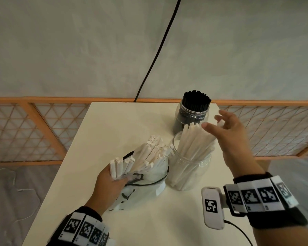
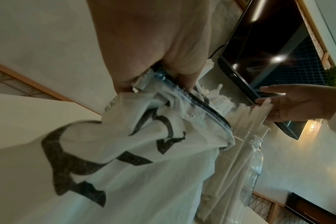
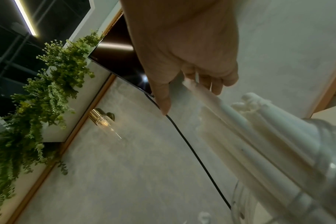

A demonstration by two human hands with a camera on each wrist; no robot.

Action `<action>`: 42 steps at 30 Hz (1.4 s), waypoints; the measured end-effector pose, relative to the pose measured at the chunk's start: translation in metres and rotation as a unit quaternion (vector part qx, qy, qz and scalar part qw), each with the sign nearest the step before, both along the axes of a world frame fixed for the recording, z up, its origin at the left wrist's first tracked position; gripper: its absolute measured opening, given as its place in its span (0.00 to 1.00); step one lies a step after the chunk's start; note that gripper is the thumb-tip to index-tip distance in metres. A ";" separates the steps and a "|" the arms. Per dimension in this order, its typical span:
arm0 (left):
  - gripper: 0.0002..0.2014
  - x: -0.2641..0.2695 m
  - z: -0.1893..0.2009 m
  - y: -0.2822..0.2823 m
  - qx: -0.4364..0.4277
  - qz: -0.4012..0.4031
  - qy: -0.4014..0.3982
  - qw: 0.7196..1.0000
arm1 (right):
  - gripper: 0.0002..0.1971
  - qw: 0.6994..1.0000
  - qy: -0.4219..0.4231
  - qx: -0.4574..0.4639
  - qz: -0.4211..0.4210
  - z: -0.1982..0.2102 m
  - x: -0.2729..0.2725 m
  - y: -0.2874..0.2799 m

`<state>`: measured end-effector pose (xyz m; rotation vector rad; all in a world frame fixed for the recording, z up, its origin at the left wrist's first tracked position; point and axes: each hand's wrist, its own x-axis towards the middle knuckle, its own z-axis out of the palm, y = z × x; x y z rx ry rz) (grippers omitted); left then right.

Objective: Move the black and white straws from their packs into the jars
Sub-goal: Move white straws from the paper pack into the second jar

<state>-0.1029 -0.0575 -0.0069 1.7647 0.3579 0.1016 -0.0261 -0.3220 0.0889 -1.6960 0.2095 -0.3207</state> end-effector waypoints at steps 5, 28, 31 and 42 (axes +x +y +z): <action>0.15 -0.003 0.004 0.002 0.005 0.006 -0.009 1.000 | 0.27 0.998 -0.047 0.010 -0.047 -0.007 -0.003 -0.001; 0.16 -0.003 0.009 -0.001 0.025 0.007 0.007 1.000 | 0.23 0.940 -0.079 -0.276 0.182 -0.010 0.009 0.011; 0.16 -0.003 0.009 0.000 0.010 0.012 0.012 1.000 | 0.44 0.958 -0.091 -0.241 0.122 -0.024 0.008 -0.002; 0.15 -0.004 0.006 0.004 0.022 0.008 0.005 1.000 | 0.56 0.956 0.002 -0.267 0.125 -0.039 0.025 0.006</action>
